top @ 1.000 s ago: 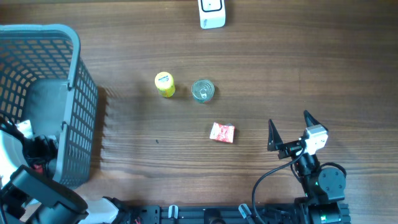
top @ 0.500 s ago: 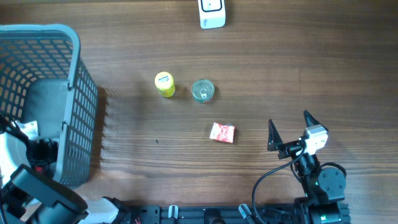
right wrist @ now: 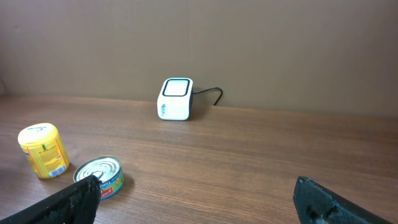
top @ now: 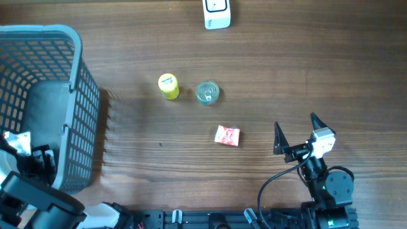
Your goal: Scan the item barcode
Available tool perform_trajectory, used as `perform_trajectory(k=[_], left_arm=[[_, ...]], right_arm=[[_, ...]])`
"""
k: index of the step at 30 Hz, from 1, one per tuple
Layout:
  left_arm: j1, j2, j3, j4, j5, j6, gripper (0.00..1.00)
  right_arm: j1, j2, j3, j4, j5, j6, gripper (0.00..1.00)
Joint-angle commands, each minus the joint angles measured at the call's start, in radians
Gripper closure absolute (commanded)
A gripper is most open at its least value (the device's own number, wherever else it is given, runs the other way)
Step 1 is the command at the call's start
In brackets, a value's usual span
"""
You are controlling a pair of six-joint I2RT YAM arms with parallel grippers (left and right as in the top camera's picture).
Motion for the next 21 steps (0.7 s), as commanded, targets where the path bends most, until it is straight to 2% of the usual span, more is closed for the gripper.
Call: perform_trajectory(k=[1, 4, 8, 11, 15, 21], left_arm=[[0.005, 0.016, -0.006, 0.003, 0.049, 0.061, 0.14], [0.005, 0.016, -0.006, 0.003, 0.049, 0.061, 0.24], [0.005, 0.016, -0.006, 0.003, 0.049, 0.061, 0.28], [0.005, 0.016, -0.006, 0.006, 0.049, 0.060, 0.38], [0.005, 0.016, -0.006, 0.007, 0.049, 0.060, 0.40], [0.005, 0.016, -0.006, 0.018, 0.048, 0.060, 0.51]], right_arm=[[0.004, -0.001, -0.001, 0.006, 0.013, -0.006, 0.00], [0.004, -0.001, -0.001, 0.006, 0.013, -0.006, 0.00], [0.004, -0.001, -0.001, 0.006, 0.013, -0.006, 0.00], [0.004, -0.001, -0.001, 0.006, 0.013, -0.006, 0.00], [0.004, -0.001, -0.001, 0.006, 0.013, -0.006, 0.00], [0.004, -0.001, -0.001, 0.006, 0.013, -0.006, 0.00]])
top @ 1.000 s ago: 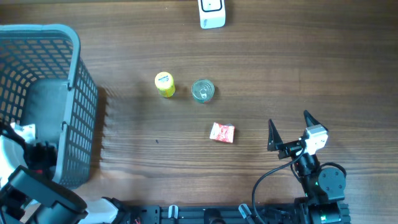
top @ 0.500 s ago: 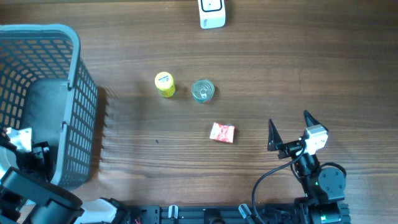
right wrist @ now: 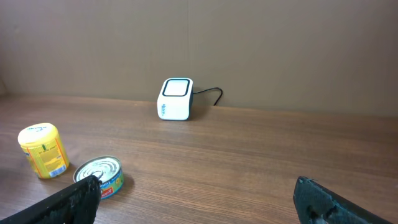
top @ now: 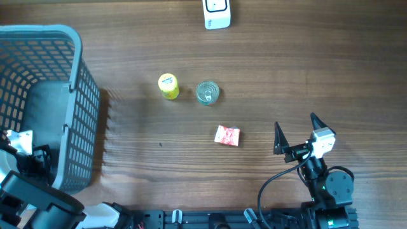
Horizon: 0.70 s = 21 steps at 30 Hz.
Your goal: Scan the item barcode
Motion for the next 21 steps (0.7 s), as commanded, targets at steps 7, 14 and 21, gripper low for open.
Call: perform_trajectory(k=[7, 14, 21], left_arm=[[-0.016, 0.013, -0.005, 0.014, 0.019, 0.005, 0.57], [-0.057, 0.013, -0.005, 0.061, 0.035, 0.005, 0.64], [-0.111, 0.013, -0.005, 0.169, 0.196, -0.007, 0.65]], right_arm=[[0.004, -0.001, -0.001, 0.005, 0.013, -0.006, 0.00], [0.004, -0.001, -0.001, 0.005, 0.013, -0.006, 0.00], [0.004, -0.001, -0.001, 0.005, 0.013, -0.006, 0.00]])
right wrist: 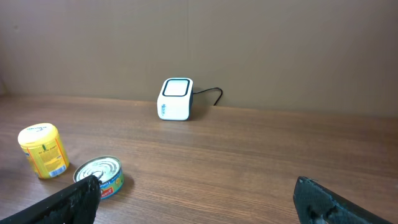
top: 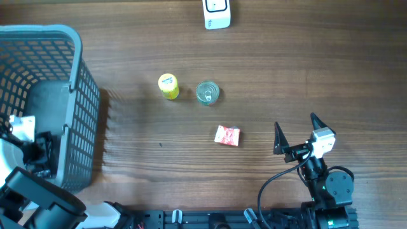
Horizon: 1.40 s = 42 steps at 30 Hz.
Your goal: Scan the item barcode
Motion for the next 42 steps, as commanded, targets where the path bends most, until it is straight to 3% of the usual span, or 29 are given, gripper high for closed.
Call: perform_trajectory(k=[1, 7, 11, 12, 22, 29, 38, 42], left_arm=[[-0.034, 0.013, -0.004, 0.055, 0.147, -0.007, 0.65], [-0.069, 0.013, -0.004, 0.169, 0.222, -0.102, 0.61], [-0.088, 0.013, -0.004, 0.191, 0.231, -0.143, 0.20], [-0.089, 0.013, -0.004, 0.185, 0.231, -0.143, 0.00], [-0.089, 0.013, -0.004, 0.058, 0.227, -0.184, 0.00], [-0.027, 0.020, -0.005, -0.027, 0.077, -0.283, 0.00], [-0.001, 0.020, -0.004, 0.027, 0.080, -0.290, 0.00], [-0.001, 0.020, -0.004, 0.056, 0.080, -0.405, 0.00]], right_arm=[[0.004, -0.001, -0.001, 0.006, 0.013, -0.007, 0.00], [0.004, -0.001, -0.001, 0.006, 0.013, -0.007, 0.00], [0.004, -0.001, -0.001, 0.006, 0.013, -0.006, 0.00], [0.004, -0.001, -0.001, 0.006, 0.013, -0.006, 0.00], [0.004, -0.001, -0.001, 0.006, 0.013, -0.006, 0.00], [0.004, -0.001, -0.001, 0.006, 0.013, -0.006, 0.00], [0.004, -0.001, -0.001, 0.006, 0.013, -0.006, 0.00], [0.004, -0.001, -0.001, 0.006, 0.013, -0.006, 0.00]])
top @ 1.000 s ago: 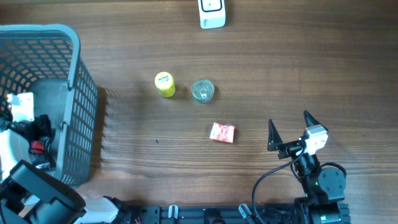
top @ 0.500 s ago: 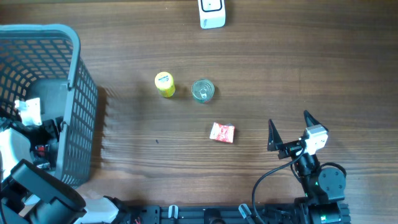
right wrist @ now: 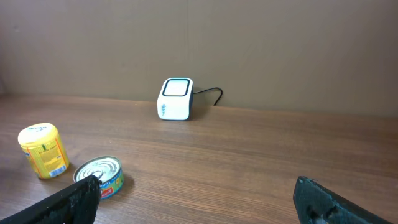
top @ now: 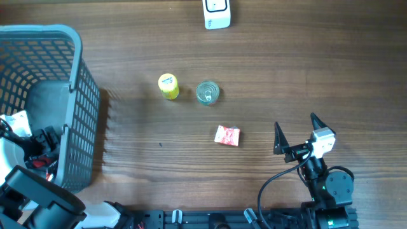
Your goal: Scan the item barcode
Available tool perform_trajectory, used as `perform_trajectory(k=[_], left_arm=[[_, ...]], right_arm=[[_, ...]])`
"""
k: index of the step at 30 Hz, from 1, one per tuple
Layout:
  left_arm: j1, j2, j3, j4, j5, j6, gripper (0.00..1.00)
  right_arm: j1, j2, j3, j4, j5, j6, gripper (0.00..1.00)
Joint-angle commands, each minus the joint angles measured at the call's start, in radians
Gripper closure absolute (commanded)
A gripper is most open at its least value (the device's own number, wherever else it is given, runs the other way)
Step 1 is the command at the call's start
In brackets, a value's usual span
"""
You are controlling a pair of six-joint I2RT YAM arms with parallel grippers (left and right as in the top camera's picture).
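Observation:
The white barcode scanner [top: 216, 14] stands at the table's far edge and shows in the right wrist view [right wrist: 176, 99] with its cable behind. A yellow can [top: 168, 86] [right wrist: 43, 151], a flat tin [top: 207, 93] [right wrist: 99, 177] and a red packet [top: 227, 135] lie mid-table. My right gripper [top: 296, 132] [right wrist: 196, 202] is open and empty, near the front right, right of the packet. My left gripper [top: 46, 138] is at the far left over the basket's near end; its jaws cannot be made out.
A large grey mesh basket [top: 75, 44] fills the left side of the table, its right wall left of the yellow can. Bare wood lies between the items and the scanner. The right arm's base and cable sit at the front edge.
The left arm has shifted a little further from the front edge, over the basket's near end. The right arm and all items are where they were.
The left arm started low at the front left corner beside the basket. At each later moment it stood slightly further from the front edge, and now it hangs over the basket's near end. The right gripper stayed open and still; no item moved.

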Motion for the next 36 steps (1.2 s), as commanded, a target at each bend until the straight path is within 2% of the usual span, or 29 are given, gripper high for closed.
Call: perform_trajectory(k=[1, 5, 13, 17, 21, 26, 33, 36], left_arm=[[0.006, 0.013, -0.003, 0.035, -0.009, -0.145, 0.00], [0.005, 0.012, -0.003, 0.075, -0.009, -0.313, 0.00], [-0.049, -0.028, -0.003, 0.059, -0.015, -0.537, 0.00], [-0.101, -0.063, -0.003, 0.041, -0.119, -0.657, 0.00], [-0.169, -0.110, -0.003, 0.028, -0.197, -0.684, 0.00], [-0.181, -0.182, -0.003, 0.000, -0.211, -0.810, 0.00], [-0.169, -0.248, -0.003, -0.060, -0.240, -0.807, 0.00], [-0.169, -0.245, -0.003, -0.045, -0.188, -0.809, 0.00]], right_arm=[[0.004, -0.001, -0.001, 0.006, 0.013, -0.006, 0.00], [0.004, -0.001, -0.001, 0.006, 0.013, -0.006, 0.00], [0.004, -0.001, -0.001, 0.006, 0.013, -0.006, 0.00], [0.004, -0.001, -0.001, 0.006, 0.013, -0.006, 0.00], [0.004, -0.001, -0.001, 0.006, 0.013, -0.006, 0.00], [0.004, -0.001, -0.001, 0.006, 0.013, -0.006, 0.00], [0.004, -0.001, -0.001, 0.006, 0.013, -0.007, 0.00], [0.004, -0.001, -0.001, 0.006, 0.013, -0.006, 0.00]])
